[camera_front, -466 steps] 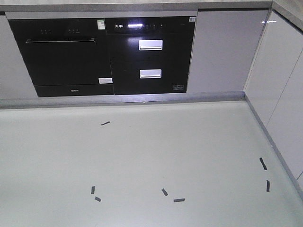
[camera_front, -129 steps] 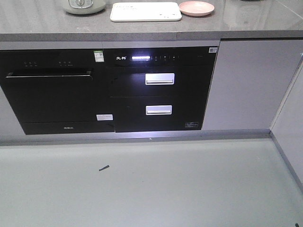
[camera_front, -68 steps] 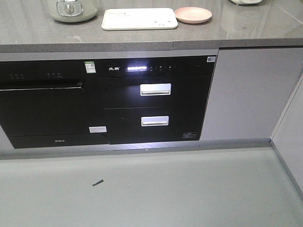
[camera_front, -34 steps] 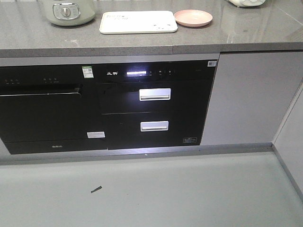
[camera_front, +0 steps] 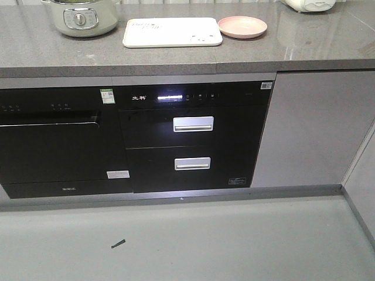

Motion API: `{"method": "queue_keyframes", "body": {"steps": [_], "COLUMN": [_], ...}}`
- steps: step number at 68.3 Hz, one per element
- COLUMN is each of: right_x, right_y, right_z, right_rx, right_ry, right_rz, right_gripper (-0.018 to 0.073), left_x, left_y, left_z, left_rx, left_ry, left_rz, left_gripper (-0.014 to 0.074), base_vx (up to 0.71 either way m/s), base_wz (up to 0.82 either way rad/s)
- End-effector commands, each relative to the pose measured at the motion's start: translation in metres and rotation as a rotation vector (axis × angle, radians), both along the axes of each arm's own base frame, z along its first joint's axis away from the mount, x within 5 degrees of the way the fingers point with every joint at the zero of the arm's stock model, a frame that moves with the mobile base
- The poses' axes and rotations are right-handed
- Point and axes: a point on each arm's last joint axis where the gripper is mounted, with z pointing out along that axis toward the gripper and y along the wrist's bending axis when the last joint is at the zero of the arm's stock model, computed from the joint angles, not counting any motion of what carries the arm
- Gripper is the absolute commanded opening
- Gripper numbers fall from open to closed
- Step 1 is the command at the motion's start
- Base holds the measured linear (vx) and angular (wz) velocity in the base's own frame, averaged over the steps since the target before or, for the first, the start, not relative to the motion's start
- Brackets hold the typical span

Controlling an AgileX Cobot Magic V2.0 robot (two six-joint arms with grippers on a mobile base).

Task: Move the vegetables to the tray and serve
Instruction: 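Continue driving closer and align the base with the tray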

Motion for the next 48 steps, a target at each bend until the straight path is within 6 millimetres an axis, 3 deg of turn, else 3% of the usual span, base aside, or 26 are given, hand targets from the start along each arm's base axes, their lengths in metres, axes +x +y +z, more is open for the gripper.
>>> {"method": "queue_keyframes", "body": {"steps": [1,48], "right_x": [-0.0005,-0.0005], "right_y": [0.0003,0.0003], "right_z": [0.0020,0.0020], "right_rx": [-0.012,-0.012], "right_ry": [-0.064,-0.064], "right_rz": [0.001,0.001], "right_gripper": [-0.0003,-0.0003], "left_x": [-0.0001,-0.0001], "left_y": [-0.0006,-0.0006], "left_z": [-0.0008,-0.0008], "left_rx": [-0.012,-0.012], "left_ry": [-0.066,-0.066], "left_rz": [-0.006,-0.006], "left_gripper": [-0.0006,-0.0006], "base_vx": [0.10,0.10], "base_wz": [0.00,0.01]}}
